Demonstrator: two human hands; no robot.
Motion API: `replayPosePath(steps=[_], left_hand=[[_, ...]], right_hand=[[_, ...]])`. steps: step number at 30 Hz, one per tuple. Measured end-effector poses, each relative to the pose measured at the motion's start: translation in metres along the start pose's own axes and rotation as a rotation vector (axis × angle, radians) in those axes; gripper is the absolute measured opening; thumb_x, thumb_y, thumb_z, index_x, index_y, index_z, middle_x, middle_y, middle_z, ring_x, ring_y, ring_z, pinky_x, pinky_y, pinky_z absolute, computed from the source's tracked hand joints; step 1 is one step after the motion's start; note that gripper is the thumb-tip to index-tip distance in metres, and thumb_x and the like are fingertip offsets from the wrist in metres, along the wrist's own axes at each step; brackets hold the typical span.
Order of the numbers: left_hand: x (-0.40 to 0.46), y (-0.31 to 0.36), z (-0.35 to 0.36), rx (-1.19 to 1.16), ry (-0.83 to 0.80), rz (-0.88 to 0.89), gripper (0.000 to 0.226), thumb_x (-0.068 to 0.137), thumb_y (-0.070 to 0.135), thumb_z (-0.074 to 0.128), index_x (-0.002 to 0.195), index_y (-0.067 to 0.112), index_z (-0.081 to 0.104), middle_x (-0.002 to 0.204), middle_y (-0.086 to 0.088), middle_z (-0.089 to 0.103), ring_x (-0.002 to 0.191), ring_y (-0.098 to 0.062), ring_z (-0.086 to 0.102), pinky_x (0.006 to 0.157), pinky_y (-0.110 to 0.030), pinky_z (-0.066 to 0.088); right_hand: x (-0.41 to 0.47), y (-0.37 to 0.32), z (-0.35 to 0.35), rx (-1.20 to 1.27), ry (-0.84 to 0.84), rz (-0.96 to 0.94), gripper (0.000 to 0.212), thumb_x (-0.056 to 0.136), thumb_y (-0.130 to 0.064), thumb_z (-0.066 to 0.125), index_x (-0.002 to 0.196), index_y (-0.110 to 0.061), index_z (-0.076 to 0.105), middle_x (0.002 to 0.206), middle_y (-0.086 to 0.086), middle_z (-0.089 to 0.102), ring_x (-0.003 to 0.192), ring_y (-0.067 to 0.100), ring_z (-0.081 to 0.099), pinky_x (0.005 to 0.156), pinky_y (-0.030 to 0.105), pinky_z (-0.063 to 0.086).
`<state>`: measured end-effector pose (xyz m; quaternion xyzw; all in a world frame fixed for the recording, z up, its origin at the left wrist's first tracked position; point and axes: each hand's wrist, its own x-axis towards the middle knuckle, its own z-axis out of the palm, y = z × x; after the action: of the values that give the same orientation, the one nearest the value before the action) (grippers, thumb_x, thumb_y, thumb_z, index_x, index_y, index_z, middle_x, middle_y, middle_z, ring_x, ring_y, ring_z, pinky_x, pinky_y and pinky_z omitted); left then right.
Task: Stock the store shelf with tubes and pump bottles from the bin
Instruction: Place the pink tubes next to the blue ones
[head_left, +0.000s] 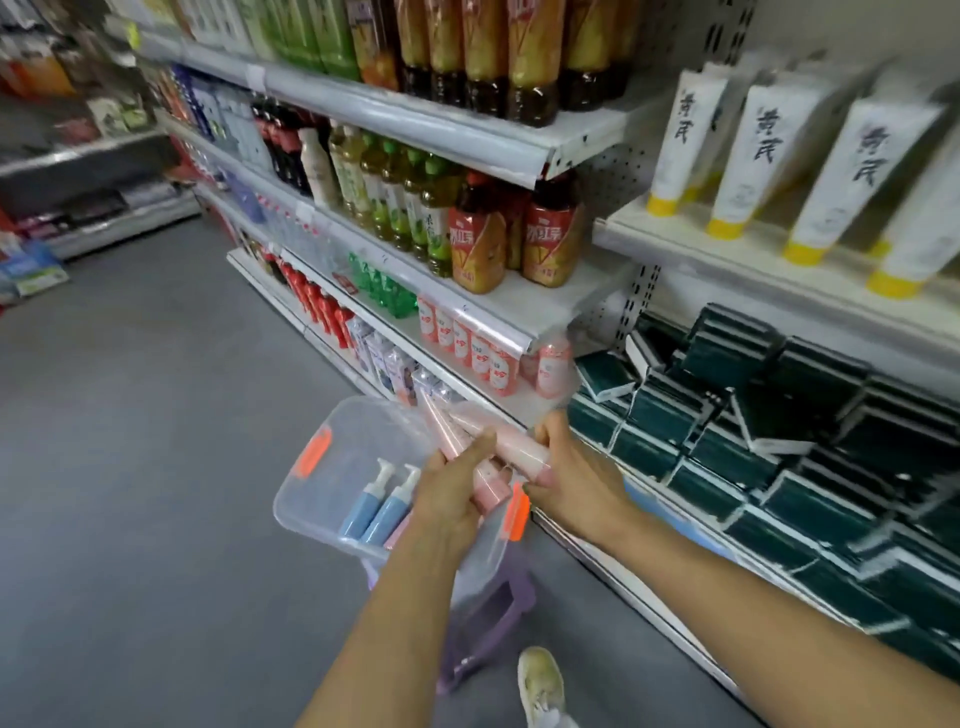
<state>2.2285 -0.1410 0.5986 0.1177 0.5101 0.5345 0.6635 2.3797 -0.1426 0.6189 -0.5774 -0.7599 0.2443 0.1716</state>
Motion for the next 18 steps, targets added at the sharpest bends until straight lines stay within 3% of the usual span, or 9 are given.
replayPosePath(steps=[2,5,7,10,12,16,18], left_hand=[[-0.012,-0.005,0.015,-0.04,-0.056,-0.016,0.04,0.082,0.01,0.072,0.118,-0.001,0.059,0.102,-0.022,0.067,0.079,-0.028,0.069,0.059,-0.035,0.058],[-0.027,-0.017,0.04,-0.047,-0.107,-0.042,0.05,0.073,0.007,0.075,0.119,0.001,0.058,0.106,-0.023,0.066,0.088,-0.032,0.067,0.074,-0.044,0.06],[-0.035,-0.026,0.056,-0.018,-0.146,-0.071,0.05,0.069,0.006,0.075,0.116,0.003,0.058,0.098,-0.02,0.066,0.082,-0.03,0.068,0.068,-0.042,0.059],[-0.051,-0.039,0.079,0.027,-0.21,-0.092,0.027,0.083,0.0,0.062,0.109,0.004,0.059,0.085,-0.016,0.065,0.065,-0.023,0.067,0.055,-0.034,0.056],[-0.06,-0.046,0.093,0.084,-0.224,-0.084,0.027,0.083,0.0,0.061,0.109,0.002,0.06,0.083,-0.016,0.066,0.065,-0.023,0.067,0.055,-0.034,0.056],[-0.08,-0.062,0.126,0.164,-0.26,-0.056,0.046,0.076,0.0,0.064,0.121,-0.006,0.056,0.099,-0.025,0.065,0.085,-0.035,0.065,0.079,-0.054,0.057],[-0.092,-0.074,0.147,0.207,-0.297,-0.033,0.04,0.081,-0.002,0.059,0.121,-0.003,0.056,0.099,-0.022,0.064,0.082,-0.032,0.064,0.064,-0.044,0.059]], right_hand=[[-0.021,0.004,-0.015,0.124,0.041,0.083,0.048,0.076,-0.027,0.069,0.094,-0.029,0.024,0.084,-0.006,0.05,0.071,0.022,0.051,0.061,0.037,0.038],[-0.049,0.011,-0.035,0.293,0.096,0.163,0.049,0.07,-0.026,0.073,0.094,-0.026,0.03,0.079,-0.01,0.045,0.065,0.01,0.045,0.062,0.036,0.04],[-0.066,0.015,-0.049,0.426,0.16,0.196,0.052,0.07,-0.022,0.078,0.1,-0.021,0.035,0.084,-0.009,0.046,0.068,0.006,0.044,0.063,0.027,0.041],[-0.092,0.023,-0.07,0.695,0.18,0.292,0.057,0.072,-0.011,0.082,0.115,-0.015,0.044,0.103,0.004,0.059,0.075,0.005,0.054,0.06,0.011,0.044],[-0.109,0.033,-0.084,0.809,0.15,0.329,0.045,0.078,-0.014,0.078,0.115,-0.013,0.052,0.103,0.01,0.064,0.068,0.005,0.057,0.055,0.014,0.044],[-0.14,0.056,-0.109,0.893,0.169,0.404,0.029,0.084,-0.013,0.071,0.108,-0.005,0.058,0.088,0.008,0.066,0.062,0.013,0.058,0.056,0.028,0.047],[-0.158,0.068,-0.124,0.901,0.201,0.438,0.027,0.083,-0.01,0.07,0.107,-0.001,0.061,0.085,0.008,0.065,0.067,0.016,0.06,0.06,0.032,0.05]])
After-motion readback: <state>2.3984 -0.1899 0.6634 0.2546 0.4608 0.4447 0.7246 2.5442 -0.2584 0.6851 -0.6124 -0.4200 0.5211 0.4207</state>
